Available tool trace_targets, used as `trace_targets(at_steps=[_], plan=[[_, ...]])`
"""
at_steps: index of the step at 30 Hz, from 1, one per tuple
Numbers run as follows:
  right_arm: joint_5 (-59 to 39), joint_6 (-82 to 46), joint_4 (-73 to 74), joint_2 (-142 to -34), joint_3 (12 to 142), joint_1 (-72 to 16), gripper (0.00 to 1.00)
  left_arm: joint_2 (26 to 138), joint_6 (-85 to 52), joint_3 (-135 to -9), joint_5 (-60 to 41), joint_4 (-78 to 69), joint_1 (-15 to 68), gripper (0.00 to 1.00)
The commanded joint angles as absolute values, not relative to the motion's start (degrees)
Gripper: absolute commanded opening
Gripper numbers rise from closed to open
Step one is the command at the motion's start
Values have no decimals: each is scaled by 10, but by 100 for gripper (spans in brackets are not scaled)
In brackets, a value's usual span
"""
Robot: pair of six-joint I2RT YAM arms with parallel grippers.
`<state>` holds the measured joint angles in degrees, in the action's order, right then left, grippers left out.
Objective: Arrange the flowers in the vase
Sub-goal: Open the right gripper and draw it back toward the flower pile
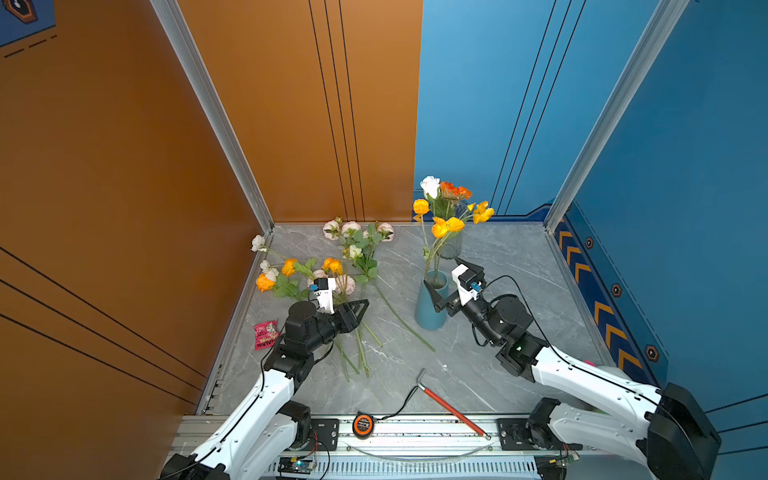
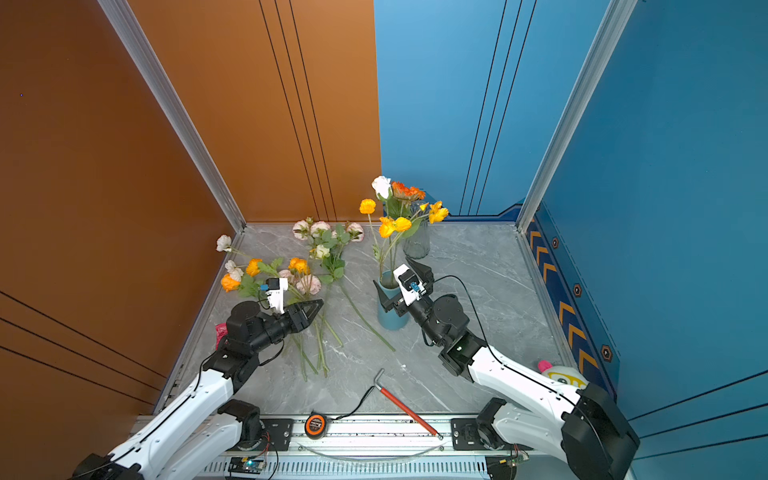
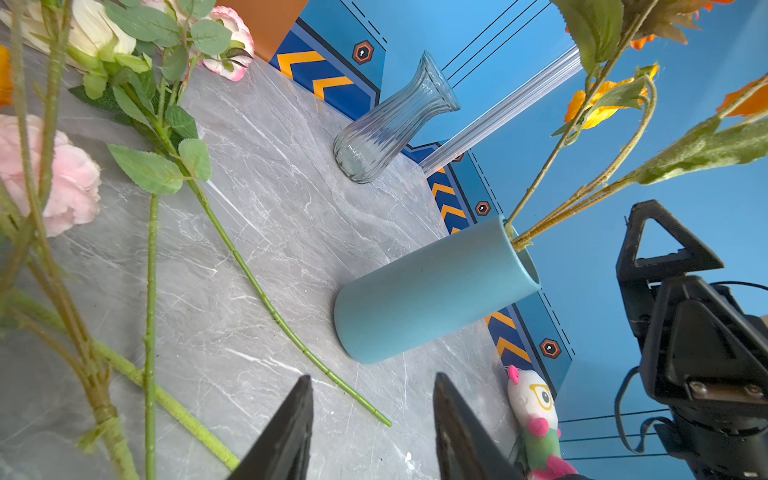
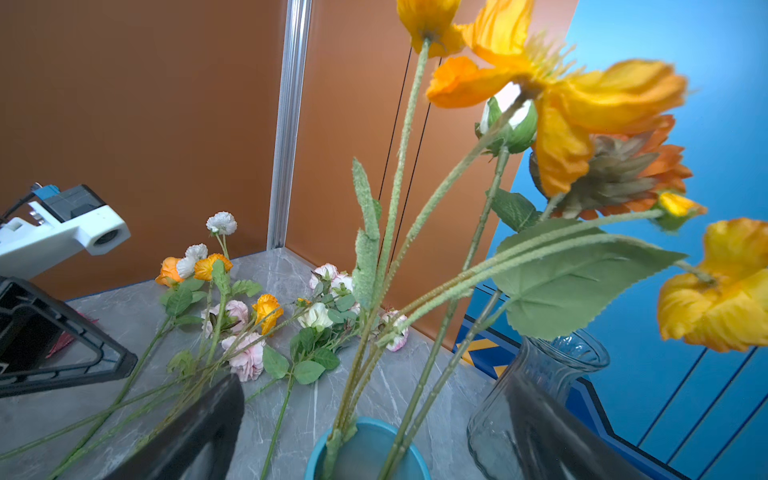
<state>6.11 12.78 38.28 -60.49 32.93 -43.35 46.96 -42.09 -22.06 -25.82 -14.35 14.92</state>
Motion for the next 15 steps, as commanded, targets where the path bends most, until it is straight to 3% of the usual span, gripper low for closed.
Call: trace_targets(at_steps=[1, 7, 15], plan=[[91, 107, 264, -565, 333, -434, 100, 472, -392, -252, -278, -122, 140, 47], [83, 40, 165, -486, 313, -414, 100, 495, -359, -289, -285, -66, 127, 48], [45, -18, 192, -506, 275, -417, 100, 603, -251, -444, -160, 220, 109, 47]])
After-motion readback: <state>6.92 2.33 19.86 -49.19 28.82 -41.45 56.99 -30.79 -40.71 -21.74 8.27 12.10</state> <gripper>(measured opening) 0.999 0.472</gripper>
